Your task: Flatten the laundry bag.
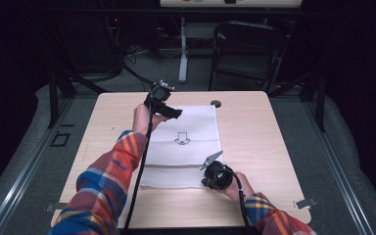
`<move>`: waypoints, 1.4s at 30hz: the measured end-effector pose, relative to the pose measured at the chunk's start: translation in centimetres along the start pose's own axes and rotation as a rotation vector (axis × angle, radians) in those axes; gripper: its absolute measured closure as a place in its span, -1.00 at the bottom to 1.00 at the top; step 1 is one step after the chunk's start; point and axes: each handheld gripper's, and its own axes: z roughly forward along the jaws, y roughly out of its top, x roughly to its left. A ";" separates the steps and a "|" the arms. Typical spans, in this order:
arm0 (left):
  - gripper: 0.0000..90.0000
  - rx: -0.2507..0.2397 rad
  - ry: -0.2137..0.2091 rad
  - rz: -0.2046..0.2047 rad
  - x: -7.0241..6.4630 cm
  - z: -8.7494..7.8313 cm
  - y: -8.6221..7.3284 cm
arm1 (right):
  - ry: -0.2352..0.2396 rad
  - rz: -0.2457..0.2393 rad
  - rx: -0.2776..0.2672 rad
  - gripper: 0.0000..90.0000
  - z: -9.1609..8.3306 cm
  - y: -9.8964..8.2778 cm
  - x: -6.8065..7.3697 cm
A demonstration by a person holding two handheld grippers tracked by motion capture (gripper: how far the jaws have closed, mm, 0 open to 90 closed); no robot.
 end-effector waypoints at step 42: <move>-0.79 0.099 -0.202 0.098 -5.9 0.9 -9.4 | -0.085 0.125 -0.014 -0.64 -4.2 -0.9 -4.3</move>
